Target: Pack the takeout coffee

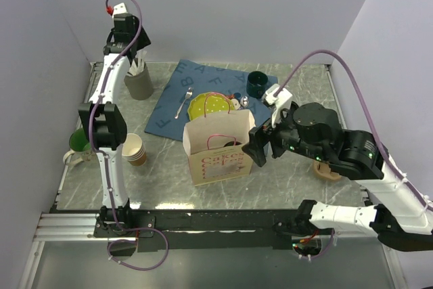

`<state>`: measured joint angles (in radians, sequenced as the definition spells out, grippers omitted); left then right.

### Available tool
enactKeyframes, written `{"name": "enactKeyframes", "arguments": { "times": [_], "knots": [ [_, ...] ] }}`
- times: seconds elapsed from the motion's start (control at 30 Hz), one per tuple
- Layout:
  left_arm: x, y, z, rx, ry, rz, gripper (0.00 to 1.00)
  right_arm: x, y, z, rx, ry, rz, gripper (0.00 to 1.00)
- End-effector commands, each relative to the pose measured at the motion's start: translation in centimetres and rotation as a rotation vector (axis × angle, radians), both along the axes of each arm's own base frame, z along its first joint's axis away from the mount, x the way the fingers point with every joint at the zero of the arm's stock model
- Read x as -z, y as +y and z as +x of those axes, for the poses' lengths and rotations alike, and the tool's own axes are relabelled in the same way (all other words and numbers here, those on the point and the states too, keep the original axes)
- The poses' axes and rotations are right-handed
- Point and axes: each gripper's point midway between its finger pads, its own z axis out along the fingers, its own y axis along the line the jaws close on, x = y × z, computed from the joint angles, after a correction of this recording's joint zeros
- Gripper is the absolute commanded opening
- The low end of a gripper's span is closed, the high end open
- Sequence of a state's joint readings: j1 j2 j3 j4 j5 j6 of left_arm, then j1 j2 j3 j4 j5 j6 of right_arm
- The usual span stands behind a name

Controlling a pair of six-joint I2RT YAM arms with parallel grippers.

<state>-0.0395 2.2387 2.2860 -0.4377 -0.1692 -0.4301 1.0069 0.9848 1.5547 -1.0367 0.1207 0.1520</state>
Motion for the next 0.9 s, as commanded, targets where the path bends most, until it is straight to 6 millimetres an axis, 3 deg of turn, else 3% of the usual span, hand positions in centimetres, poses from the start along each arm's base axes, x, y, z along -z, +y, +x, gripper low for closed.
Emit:
{"name": "enactKeyframes", "arguments": {
  "times": [0.0,0.17,0.33,0.87],
  "knots": [
    [-2.5,0.6,1.8,0.014,-0.11,0.031,0.6,-1.6,0.1,1.0,-0.002,-0.068,-0.01,1.0],
    [-1.6,0.9,2.3,0.02,-0.103,0.049,0.57,-1.6,0.7,2.0,-0.004,-0.095,-0.069,1.0],
    [-1.4,1.3,2.7,0.022,-0.111,0.055,0.44,-1.7,1.1,2.5,-0.014,-0.115,-0.082,1.0],
    [-1.0,1.4,2.7,0.023,-0.103,0.055,0.4,-1.3,0.6,3.0,-0.012,-0.152,-0.13,1.0]
  ]
}}
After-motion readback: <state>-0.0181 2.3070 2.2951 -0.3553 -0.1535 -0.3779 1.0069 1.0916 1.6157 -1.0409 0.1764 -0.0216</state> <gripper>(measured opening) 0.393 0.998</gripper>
